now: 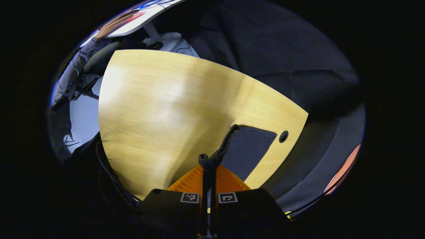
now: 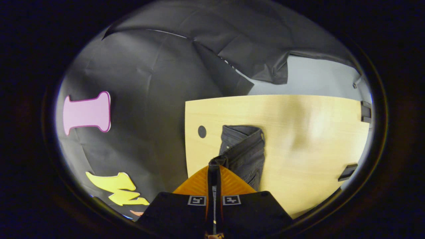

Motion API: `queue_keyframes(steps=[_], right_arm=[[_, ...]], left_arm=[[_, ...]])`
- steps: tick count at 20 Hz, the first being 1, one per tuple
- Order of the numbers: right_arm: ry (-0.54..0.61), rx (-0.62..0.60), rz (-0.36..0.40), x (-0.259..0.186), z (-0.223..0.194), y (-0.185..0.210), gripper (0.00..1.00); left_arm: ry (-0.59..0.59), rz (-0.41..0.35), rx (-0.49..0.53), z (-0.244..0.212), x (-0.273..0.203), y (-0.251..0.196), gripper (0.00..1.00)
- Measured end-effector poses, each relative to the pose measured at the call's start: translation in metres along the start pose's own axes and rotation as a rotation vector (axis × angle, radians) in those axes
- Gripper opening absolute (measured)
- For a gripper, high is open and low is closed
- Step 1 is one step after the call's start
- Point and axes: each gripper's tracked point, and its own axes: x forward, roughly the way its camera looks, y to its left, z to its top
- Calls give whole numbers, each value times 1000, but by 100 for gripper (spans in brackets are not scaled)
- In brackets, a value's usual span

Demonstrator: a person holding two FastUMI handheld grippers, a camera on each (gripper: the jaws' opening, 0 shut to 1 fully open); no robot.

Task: Grasp the waist and the cuffs of the jeans and fold them to make the two legs overlap; first hold the waist and fold one-third of the jeans toward the cuffs, then hold the cuffs and fold the remaining one-third in the same direction to finish folding.

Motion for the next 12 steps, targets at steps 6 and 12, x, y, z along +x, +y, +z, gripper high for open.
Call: queue_keyframes(steps=[6, 12], right_arm=[[3, 15, -22, 58, 16, 30, 3], [2, 34, -59, 110, 32, 25, 3]], left_arm=[[-4, 4, -10, -3, 15, -40, 7], [-11, 33, -35, -4, 53, -76, 7]])
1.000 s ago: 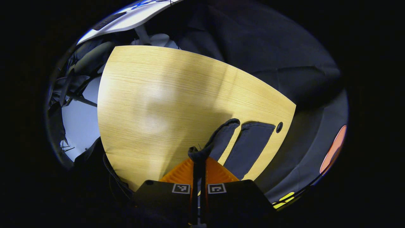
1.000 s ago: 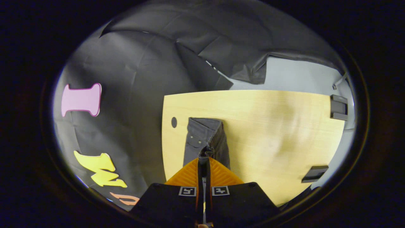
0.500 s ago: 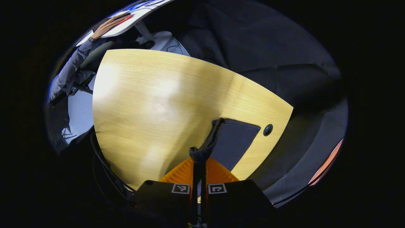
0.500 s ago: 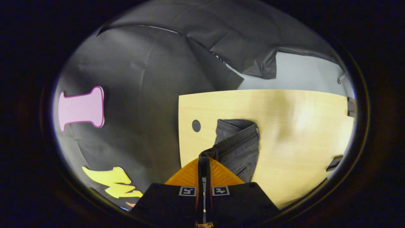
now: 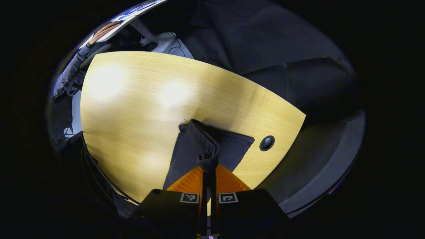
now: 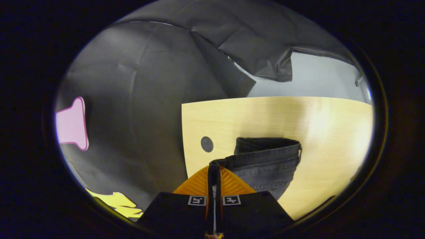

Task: Grasp the waist and the cuffs of the jeans and fold them to make the two legs overlap; first hold the waist and fold one-third of the jeans toward the cuffs, then hold the cuffs and fold the remaining one-third in the same direction to finish folding.

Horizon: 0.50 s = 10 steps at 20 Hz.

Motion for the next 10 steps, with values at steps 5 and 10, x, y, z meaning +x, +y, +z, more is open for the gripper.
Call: queue_keyframes(steps=[5, 10], right_arm=[[-7, -25, -25, 29, 6, -4, 3], [-19, -56, -19, 42, 6, -6, 7]], left_arm=[[34, -34, 118, -11, 50, -43, 8], [43, 56, 113, -3, 82, -36, 25]])
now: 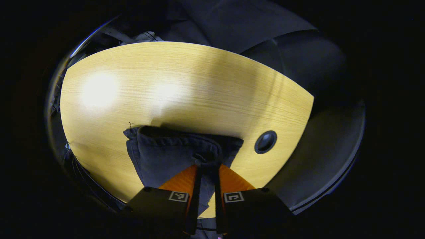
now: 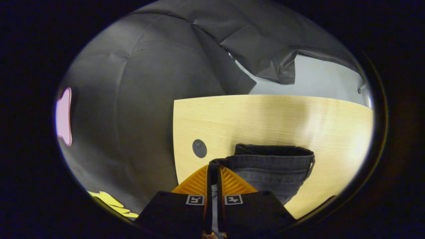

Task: Grasp the waist and the cuffs of the jeans and fold them to make the two legs overlap; first hold the waist and fold one-third of the jeans toward the cuffs, then hold the cuffs and fold the remaining one-third in the same direction to finish folding.

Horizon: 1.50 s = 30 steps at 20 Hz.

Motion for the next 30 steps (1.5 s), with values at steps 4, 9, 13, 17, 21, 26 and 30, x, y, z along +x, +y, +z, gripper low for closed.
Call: queue_keyframes(steps=[4, 9, 13, 17, 21, 26, 30], right_arm=[[-8, -25, 17, 4, -3, 4, 28], [-116, -62, -10, -8, 9, 7, 78], [-183, -298, -24, -45, 5, 14, 89], [-329, -718, 30, -113, -27, 44, 89], [-440, -999, 117, -180, -86, 55, 89], [-559, -1224, 242, -226, -145, 55, 89], [-636, -1360, 276, -244, -181, 33, 89]], left_arm=[[0, 68, 20, 1, 3, 10, 64], [15, 21, 45, -9, -20, 5, 78], [-45, -79, 251, -24, -69, -7, 78], [-198, -272, 623, -71, -138, -13, 81], [-333, -418, 863, -127, -212, -6, 82], [-626, -595, 1180, -184, -320, -5, 81], [-836, -779, 1335, -224, -356, 8, 81]])
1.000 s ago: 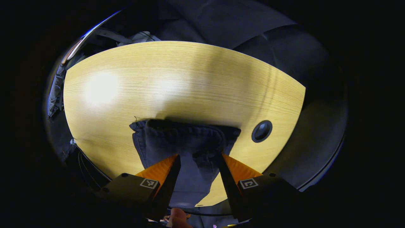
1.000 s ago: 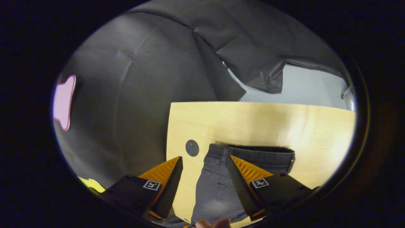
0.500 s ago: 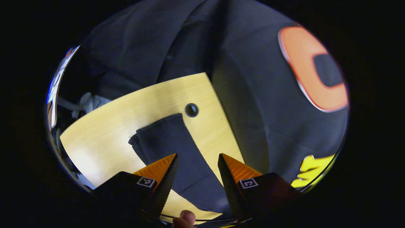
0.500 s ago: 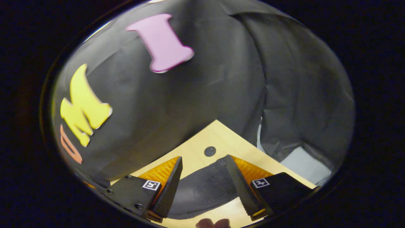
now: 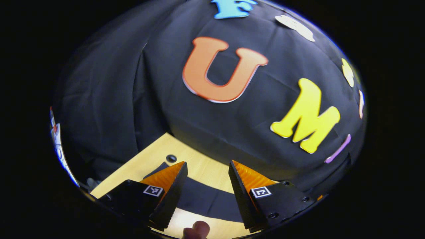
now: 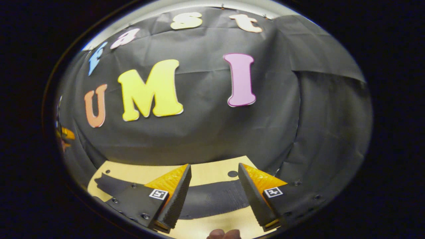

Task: Grasp the waist and the cuffs of the jeans and fold them to make the two legs overlap; first hold the waist and fold one-third of the jeans toward the cuffs, then hold the cuffs and fold the remaining one-third in the same direction to finish folding.

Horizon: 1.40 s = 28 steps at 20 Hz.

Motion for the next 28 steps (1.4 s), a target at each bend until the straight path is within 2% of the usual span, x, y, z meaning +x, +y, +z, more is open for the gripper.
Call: queue_keyframes(steps=[2, 3, 4, 6, 8, 9, 10, 11, 12, 13, 14, 15, 18, 19, 21, 25, 28], right_arm=[[20, -9, 22, -10, -19, 5, 87], [33, 8, 19, -21, -28, 2, 93], [50, 23, 7, -27, -38, -3, 92], [101, 54, -20, -37, -60, -17, 94], [141, 85, -40, -38, -80, -31, 94], [165, 95, -46, -37, -93, -38, 94], [187, 106, -55, -35, -104, -45, 94], [211, 123, -58, -31, -115, -51, 92], [237, 145, -57, -26, -125, -57, 92], [259, 171, -60, -20, -137, -65, 92], [274, 208, -69, -9, -145, -74, 94], [301, 254, -76, 2, -157, -83, 94], [353, 416, -125, 41, -182, -117, 92], [361, 463, -136, 55, -190, -127, 98], [375, 543, -149, 82, -205, -143, 98], [407, 707, -157, 122, -231, -162, 98], [399, 803, -171, 138, -230, -169, 98]], left_arm=[[-157, -30, 98, 7, -19, -14, 82], [-219, -57, 134, 7, -27, -21, 82], [-254, -76, 169, 5, -40, -27, 82], [-260, -85, 226, -17, -56, -36, 83], [-262, -79, 229, -35, -58, -44, 83], [-258, -102, 216, -42, -60, -50, 83], [-248, -131, 198, -51, -65, -58, 72], [-240, -132, 176, -57, -67, -60, 85], [-225, -129, 158, -65, -69, -59, 86], [-203, -120, 150, -74, -68, -58, 97], [-187, -105, 149, -80, -67, -55, 87], [-172, -91, 158, -86, -68, -52, 100], [-124, -59, 183, -102, -70, -50, 99], [-112, -45, 188, -107, -71, -49, 99], [-80, -26, 183, -120, -71, -48, 99], [-4, 12, 192, -151, -74, -47, 99], [33, 26, 208, -165, -72, -48, 99]])
